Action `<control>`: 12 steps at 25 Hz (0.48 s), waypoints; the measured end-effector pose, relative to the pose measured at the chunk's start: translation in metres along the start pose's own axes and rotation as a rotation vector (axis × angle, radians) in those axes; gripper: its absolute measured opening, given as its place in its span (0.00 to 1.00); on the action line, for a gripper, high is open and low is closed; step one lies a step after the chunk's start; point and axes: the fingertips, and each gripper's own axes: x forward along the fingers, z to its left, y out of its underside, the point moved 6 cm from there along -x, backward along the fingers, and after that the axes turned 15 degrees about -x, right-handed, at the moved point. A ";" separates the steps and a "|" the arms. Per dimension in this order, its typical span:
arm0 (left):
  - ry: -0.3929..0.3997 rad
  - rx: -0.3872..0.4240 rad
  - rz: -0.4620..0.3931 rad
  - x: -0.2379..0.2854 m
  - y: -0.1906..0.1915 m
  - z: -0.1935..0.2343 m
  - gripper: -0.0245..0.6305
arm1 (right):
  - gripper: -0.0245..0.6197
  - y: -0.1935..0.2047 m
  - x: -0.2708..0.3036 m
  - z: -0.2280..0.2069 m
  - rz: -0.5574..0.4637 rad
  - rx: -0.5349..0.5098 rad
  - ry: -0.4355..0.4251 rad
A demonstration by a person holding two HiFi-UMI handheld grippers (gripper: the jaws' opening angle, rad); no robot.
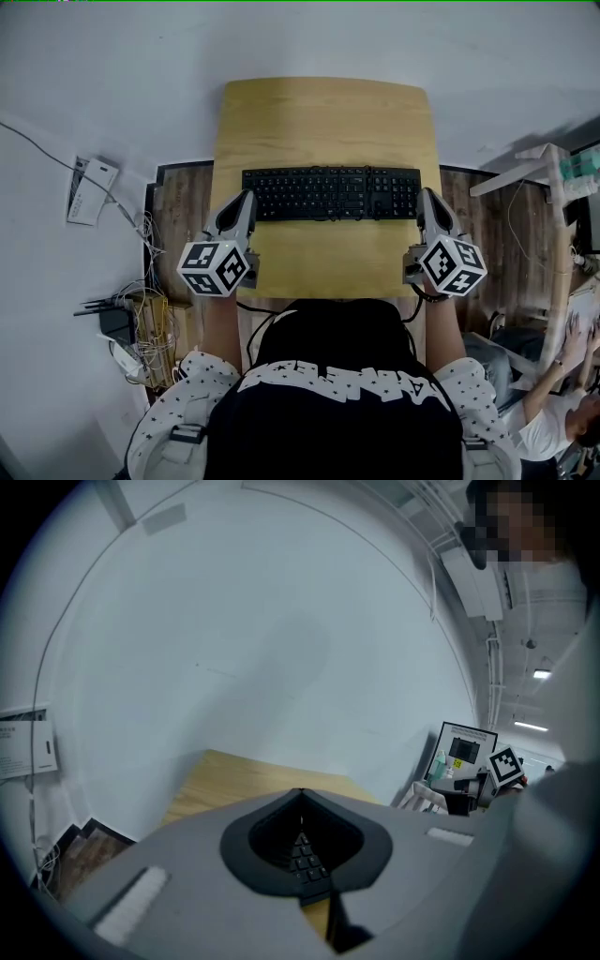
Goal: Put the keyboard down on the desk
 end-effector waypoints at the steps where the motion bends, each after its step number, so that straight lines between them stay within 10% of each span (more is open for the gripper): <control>1: 0.000 0.000 -0.002 0.000 0.000 0.000 0.04 | 0.06 0.000 0.000 0.000 0.000 -0.001 -0.001; 12: 0.046 0.009 0.000 -0.002 0.000 -0.005 0.04 | 0.06 0.001 -0.002 0.005 0.004 0.006 -0.020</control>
